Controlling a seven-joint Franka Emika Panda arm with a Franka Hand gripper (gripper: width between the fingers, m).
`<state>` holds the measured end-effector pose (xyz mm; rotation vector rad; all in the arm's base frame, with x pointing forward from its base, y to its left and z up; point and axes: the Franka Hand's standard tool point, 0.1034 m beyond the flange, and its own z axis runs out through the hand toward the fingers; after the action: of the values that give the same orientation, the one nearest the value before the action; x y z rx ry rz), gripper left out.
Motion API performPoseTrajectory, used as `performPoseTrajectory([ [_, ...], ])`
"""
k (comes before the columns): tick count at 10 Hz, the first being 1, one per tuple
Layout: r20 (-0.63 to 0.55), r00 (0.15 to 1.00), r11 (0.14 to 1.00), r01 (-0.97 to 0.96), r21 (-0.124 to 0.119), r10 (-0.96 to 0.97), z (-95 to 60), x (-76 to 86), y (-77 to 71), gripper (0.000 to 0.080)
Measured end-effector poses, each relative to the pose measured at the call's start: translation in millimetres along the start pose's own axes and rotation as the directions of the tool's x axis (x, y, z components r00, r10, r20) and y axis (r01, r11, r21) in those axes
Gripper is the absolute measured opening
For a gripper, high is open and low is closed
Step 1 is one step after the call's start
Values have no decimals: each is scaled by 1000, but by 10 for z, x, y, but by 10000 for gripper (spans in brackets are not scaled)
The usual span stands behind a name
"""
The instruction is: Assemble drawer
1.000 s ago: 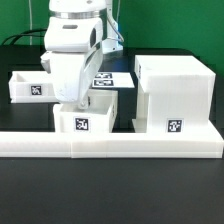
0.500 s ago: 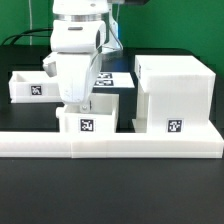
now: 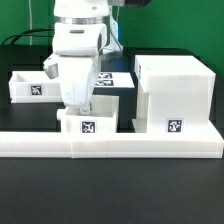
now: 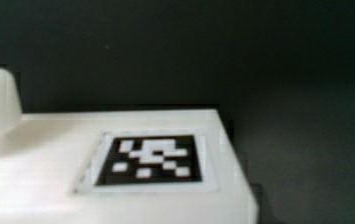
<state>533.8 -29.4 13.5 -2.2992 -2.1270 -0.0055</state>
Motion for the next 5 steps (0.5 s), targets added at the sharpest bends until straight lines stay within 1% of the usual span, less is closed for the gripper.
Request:
performPoseTrajectory([
  [2,21,997,998,70,-1,-70,-8,119,101,42],
  [3,24,997,998,69,6,-69,-2,155,94,42],
  [5,24,998,998,61,7,-61,3,113,89,42],
])
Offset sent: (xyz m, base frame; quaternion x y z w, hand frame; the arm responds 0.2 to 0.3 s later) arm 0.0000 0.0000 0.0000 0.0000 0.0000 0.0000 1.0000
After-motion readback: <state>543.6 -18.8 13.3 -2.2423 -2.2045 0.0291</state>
